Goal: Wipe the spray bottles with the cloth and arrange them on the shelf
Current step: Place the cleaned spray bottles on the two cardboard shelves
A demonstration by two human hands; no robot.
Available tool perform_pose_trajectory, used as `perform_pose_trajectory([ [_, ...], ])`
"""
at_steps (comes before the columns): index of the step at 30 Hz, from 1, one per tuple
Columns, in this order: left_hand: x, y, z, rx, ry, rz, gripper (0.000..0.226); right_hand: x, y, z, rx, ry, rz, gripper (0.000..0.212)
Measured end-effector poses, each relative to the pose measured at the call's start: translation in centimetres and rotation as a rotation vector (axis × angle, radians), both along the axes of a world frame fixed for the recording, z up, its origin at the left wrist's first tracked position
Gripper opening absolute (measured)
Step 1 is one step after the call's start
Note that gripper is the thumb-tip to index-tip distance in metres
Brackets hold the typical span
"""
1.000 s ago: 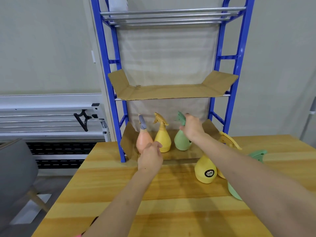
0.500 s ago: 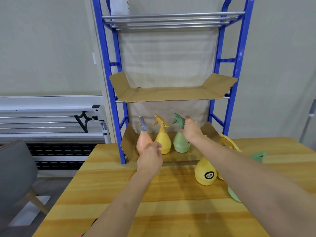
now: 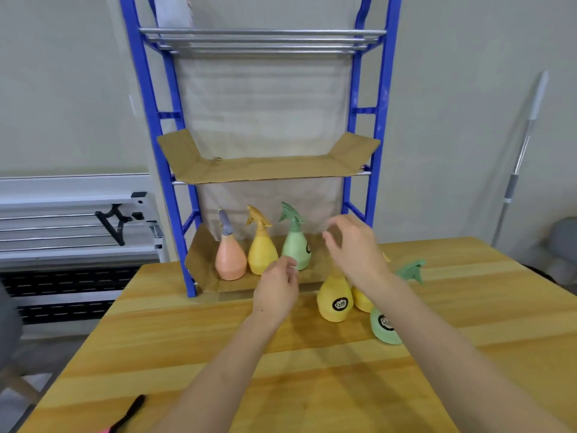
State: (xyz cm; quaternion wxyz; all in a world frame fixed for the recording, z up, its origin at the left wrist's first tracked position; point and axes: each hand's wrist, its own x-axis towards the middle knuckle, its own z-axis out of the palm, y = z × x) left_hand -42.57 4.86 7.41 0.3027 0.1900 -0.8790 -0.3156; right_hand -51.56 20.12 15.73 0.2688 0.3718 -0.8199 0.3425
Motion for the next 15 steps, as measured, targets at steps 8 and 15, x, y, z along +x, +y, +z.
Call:
perform_pose_trajectory([
  [8, -4.4, 6.3, -1.4, 0.074, -0.125, -0.105, 0.062, -0.6, 10.4, -4.4, -0.155, -0.013, -0.200, 0.018],
  [15, -5.9, 7.3, -2.2, 0.072, -0.157, -0.059, 0.042, -1.0, 13.3, -9.5, -0.099, -0.281, -0.231, 0.049],
])
